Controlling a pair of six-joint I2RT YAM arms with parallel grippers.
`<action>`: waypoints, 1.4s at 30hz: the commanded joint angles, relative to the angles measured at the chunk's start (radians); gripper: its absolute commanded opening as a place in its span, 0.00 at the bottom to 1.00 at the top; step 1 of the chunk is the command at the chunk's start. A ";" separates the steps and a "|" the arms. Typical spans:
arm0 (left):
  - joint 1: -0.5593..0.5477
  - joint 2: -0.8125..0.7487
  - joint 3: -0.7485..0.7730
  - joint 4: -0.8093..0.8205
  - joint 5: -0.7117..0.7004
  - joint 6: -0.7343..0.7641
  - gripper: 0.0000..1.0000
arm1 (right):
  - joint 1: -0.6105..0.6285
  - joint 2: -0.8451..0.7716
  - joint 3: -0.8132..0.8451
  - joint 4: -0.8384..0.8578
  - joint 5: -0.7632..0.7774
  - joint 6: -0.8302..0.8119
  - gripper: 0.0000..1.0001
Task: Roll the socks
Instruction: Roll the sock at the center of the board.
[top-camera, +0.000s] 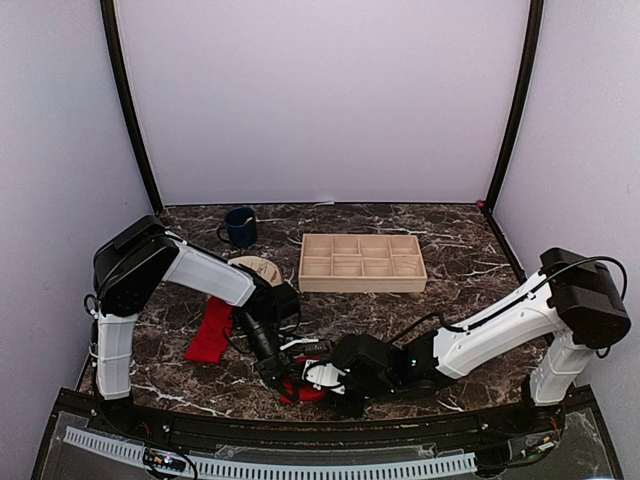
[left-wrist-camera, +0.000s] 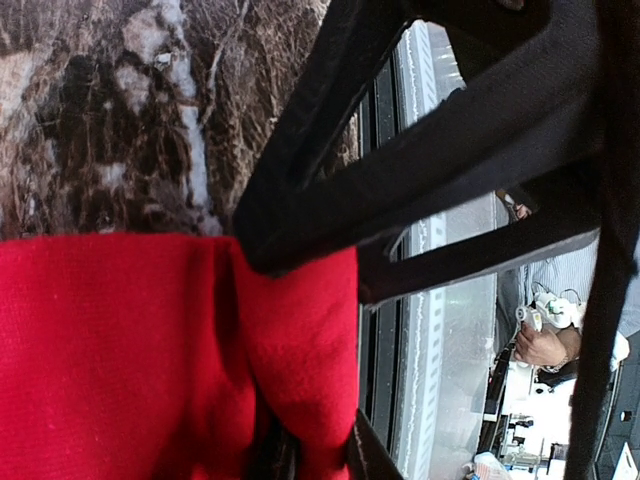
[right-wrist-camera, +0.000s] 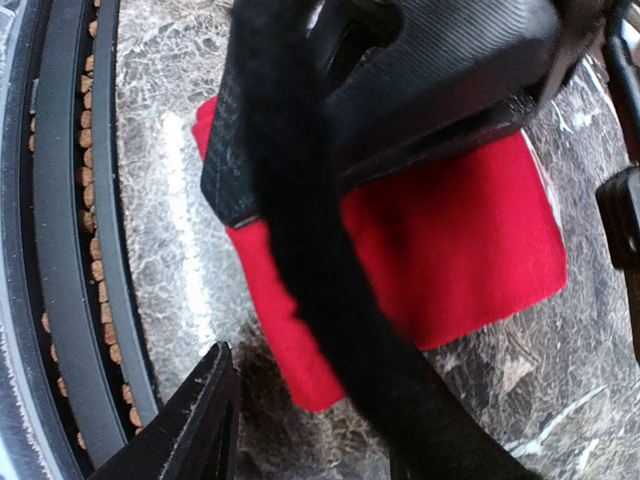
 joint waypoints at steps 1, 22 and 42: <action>-0.001 0.019 -0.005 -0.028 -0.035 0.025 0.17 | 0.009 0.027 0.039 0.019 0.028 -0.045 0.47; 0.001 0.039 0.010 -0.016 -0.105 -0.022 0.23 | 0.006 0.090 0.078 -0.037 -0.023 -0.088 0.09; 0.018 -0.134 -0.029 0.047 -0.266 -0.204 0.27 | -0.009 0.075 0.045 -0.049 -0.010 0.005 0.01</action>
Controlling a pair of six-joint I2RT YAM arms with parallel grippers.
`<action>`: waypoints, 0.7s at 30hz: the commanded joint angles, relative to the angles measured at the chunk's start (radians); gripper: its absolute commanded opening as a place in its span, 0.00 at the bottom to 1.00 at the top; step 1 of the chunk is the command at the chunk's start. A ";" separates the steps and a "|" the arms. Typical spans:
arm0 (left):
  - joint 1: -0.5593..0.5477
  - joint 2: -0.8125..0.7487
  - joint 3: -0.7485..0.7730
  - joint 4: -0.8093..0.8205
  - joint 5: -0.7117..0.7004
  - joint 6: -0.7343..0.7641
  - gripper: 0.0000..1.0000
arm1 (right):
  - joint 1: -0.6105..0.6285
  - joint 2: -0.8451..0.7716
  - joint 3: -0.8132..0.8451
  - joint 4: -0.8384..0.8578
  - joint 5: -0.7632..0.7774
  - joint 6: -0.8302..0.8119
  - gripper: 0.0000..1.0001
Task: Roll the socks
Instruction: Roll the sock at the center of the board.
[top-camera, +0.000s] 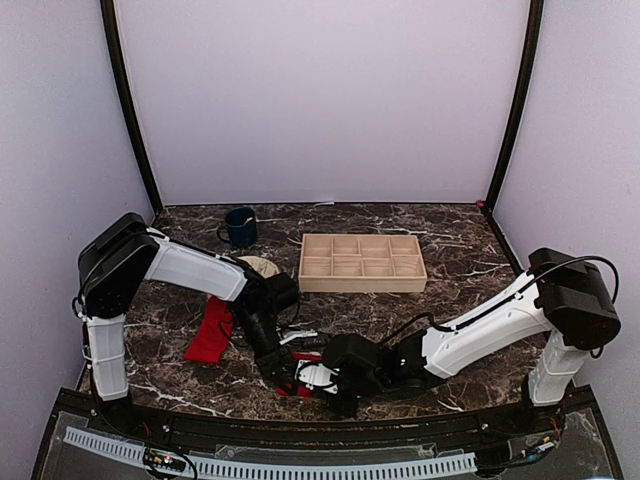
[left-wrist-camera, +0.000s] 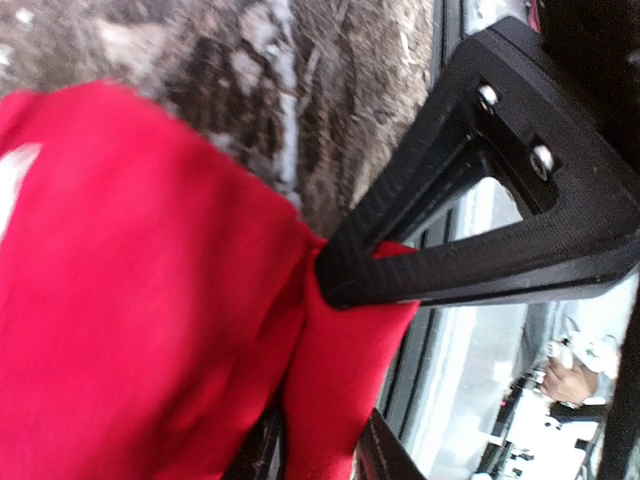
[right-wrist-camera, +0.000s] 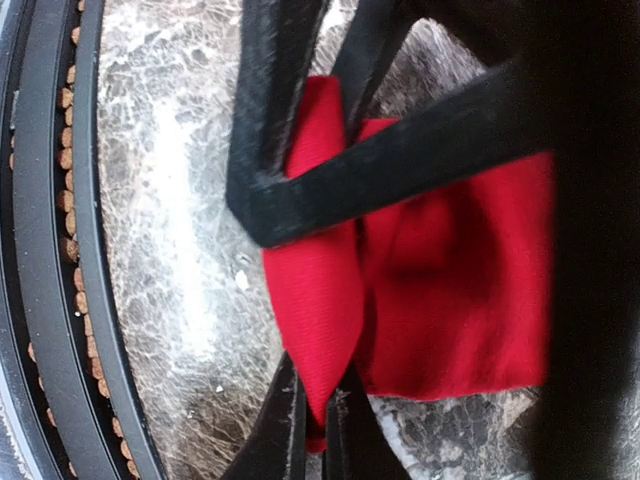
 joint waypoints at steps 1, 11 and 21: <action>0.014 -0.055 -0.015 0.024 -0.106 -0.023 0.27 | -0.007 0.007 -0.022 -0.022 -0.004 0.030 0.01; 0.034 -0.139 -0.036 0.048 -0.148 -0.049 0.27 | -0.034 0.017 0.002 -0.049 -0.034 0.084 0.01; 0.054 -0.197 -0.071 0.050 -0.141 -0.050 0.27 | -0.078 0.023 0.011 -0.072 -0.080 0.144 0.01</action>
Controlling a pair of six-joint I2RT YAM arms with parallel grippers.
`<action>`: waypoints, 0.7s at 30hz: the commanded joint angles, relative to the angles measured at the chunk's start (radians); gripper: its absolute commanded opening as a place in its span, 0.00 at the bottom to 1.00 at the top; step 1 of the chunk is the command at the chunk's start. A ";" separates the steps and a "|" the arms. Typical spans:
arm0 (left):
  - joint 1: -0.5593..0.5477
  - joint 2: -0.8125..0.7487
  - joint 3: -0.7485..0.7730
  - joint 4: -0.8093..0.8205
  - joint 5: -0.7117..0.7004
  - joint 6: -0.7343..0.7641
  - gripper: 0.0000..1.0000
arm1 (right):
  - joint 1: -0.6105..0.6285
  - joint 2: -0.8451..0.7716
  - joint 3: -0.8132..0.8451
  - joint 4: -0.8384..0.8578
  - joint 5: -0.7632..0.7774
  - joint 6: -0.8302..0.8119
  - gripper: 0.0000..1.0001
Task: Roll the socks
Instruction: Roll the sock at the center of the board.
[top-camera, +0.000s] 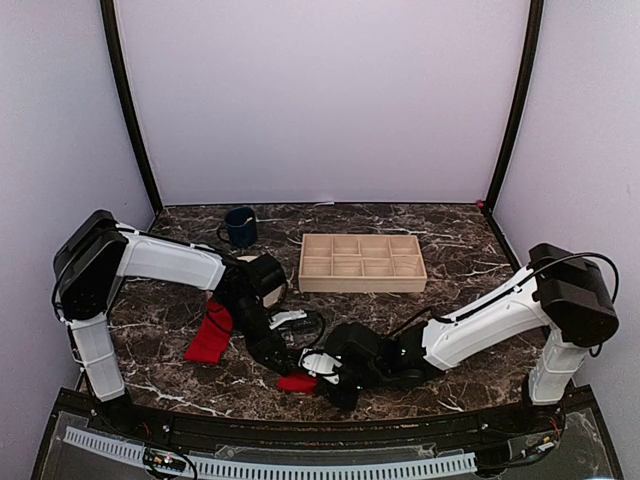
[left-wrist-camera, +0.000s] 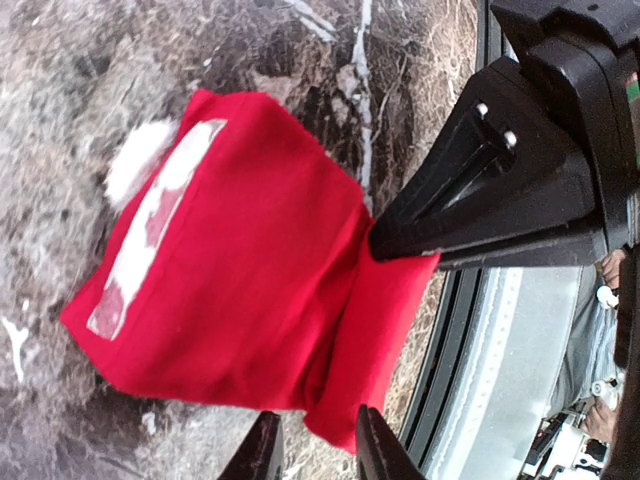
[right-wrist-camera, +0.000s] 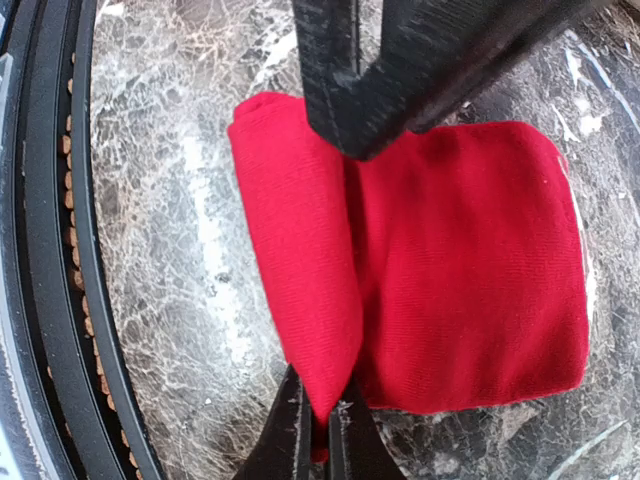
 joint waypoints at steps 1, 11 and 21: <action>0.010 -0.067 -0.035 0.002 -0.014 -0.005 0.27 | -0.024 0.022 0.006 -0.065 -0.023 0.051 0.01; 0.021 -0.198 -0.107 0.169 -0.193 -0.075 0.27 | -0.065 0.023 0.022 -0.073 -0.116 0.124 0.01; 0.019 -0.421 -0.265 0.410 -0.378 -0.180 0.27 | -0.105 0.038 0.078 -0.133 -0.237 0.142 0.01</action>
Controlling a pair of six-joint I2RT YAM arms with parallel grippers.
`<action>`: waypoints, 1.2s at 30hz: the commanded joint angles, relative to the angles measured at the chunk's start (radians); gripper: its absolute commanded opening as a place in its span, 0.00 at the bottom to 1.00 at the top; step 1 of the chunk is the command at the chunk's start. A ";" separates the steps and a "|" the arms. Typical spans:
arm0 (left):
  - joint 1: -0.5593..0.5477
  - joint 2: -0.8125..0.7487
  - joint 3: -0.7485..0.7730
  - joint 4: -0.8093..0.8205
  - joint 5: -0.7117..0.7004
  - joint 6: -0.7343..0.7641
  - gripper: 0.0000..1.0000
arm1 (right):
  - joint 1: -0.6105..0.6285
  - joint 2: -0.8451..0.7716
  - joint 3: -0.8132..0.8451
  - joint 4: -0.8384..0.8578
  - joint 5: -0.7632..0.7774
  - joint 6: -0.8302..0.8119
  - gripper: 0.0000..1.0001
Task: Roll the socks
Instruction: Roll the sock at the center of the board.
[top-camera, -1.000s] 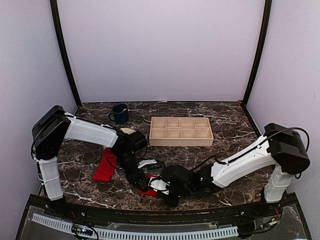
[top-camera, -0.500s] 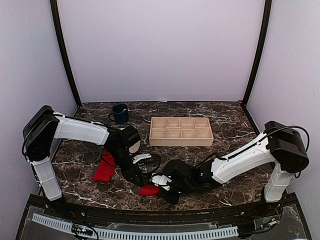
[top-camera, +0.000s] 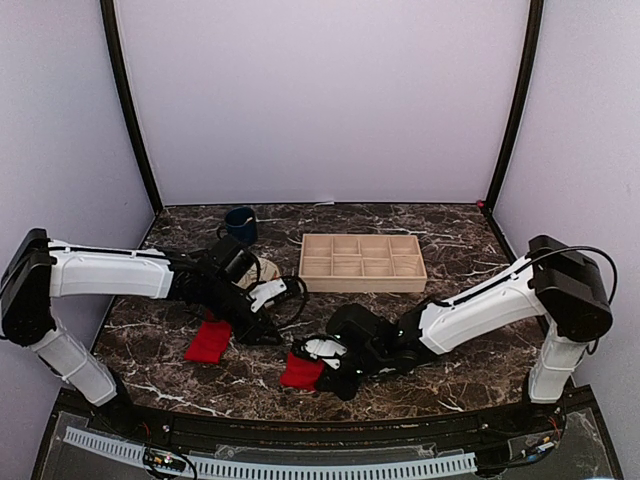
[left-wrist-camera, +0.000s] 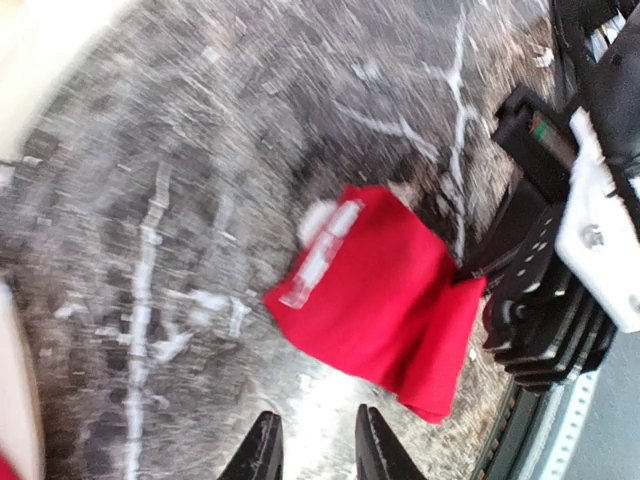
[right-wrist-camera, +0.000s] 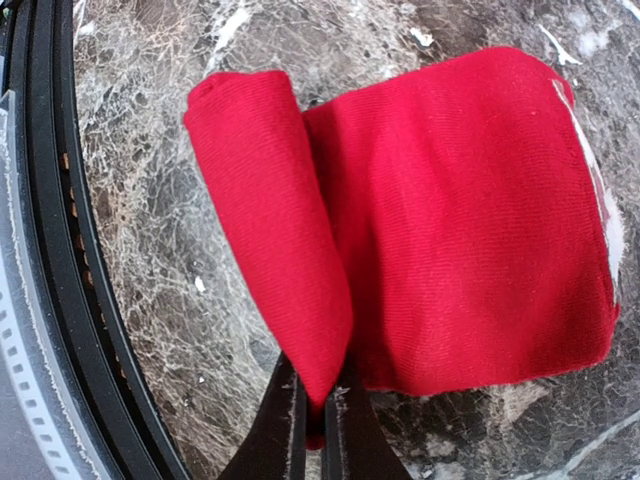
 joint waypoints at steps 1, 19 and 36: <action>-0.001 -0.123 -0.087 0.165 -0.085 -0.084 0.27 | -0.019 0.030 0.038 -0.060 -0.069 0.015 0.01; -0.296 -0.326 -0.364 0.495 -0.359 -0.082 0.32 | -0.105 0.092 0.119 -0.145 -0.319 0.074 0.01; -0.463 -0.094 -0.265 0.381 -0.464 0.070 0.33 | -0.137 0.125 0.151 -0.171 -0.468 0.104 0.02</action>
